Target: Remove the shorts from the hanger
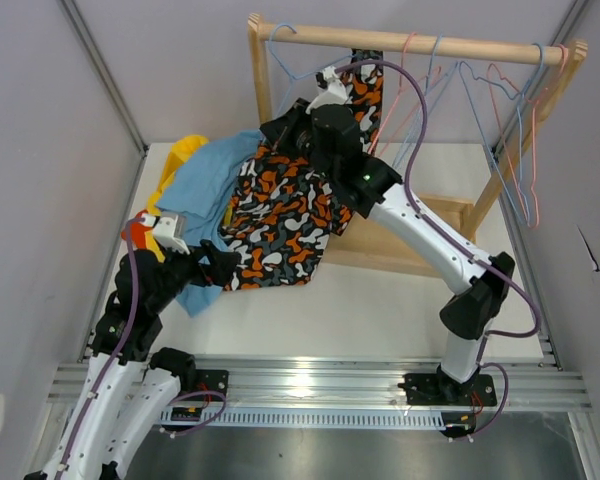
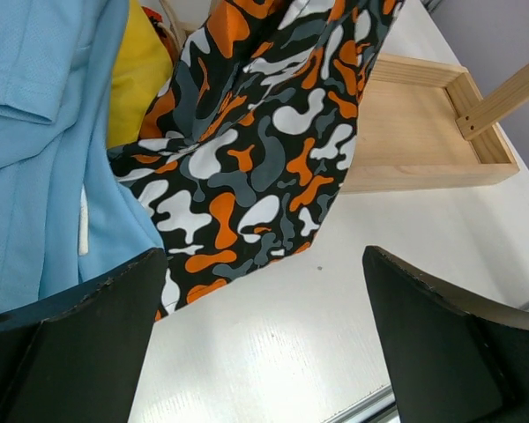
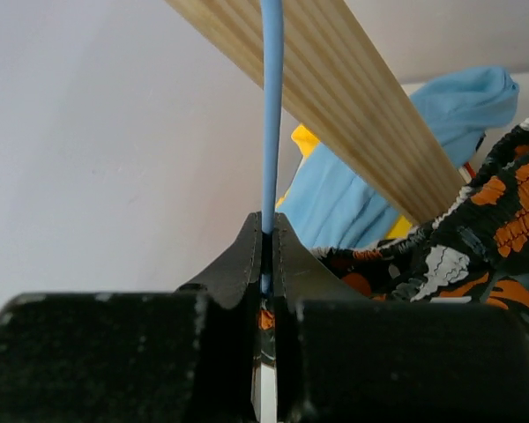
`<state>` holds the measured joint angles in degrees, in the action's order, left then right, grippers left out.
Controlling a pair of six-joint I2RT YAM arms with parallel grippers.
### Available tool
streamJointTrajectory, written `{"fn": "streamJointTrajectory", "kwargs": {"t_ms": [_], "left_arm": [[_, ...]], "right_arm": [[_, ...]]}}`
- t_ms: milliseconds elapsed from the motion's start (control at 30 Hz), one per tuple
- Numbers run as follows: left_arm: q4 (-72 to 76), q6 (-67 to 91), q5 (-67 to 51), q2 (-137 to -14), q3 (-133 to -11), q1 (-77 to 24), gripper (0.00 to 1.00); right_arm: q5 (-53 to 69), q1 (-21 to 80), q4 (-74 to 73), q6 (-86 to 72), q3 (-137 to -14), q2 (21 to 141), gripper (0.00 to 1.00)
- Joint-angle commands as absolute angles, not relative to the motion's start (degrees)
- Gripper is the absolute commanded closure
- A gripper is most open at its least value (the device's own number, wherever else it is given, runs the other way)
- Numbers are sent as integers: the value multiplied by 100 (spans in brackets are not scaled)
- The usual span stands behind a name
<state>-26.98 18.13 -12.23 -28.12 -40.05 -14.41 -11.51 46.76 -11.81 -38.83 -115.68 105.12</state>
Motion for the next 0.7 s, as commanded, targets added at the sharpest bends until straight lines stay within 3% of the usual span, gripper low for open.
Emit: {"fn": "streamJointTrajectory", "kwargs": {"t_ms": [0, 367, 667], "left_arm": [[-2434, 1802, -1310, -2900, -4297, -1704, 1], [-1925, 1205, -1196, -4033, -5975, -3673, 1], [-1293, 1063, -853, -4631, -6021, -4394, 1]], "right_arm": [[-1196, 4711, -826, -3910, -11296, 9547, 100], [-1081, 4702, -1168, -4183, -10811, 8122, 100], [-800, 4588, -1538, -4455, -10565, 7533, 100]]}}
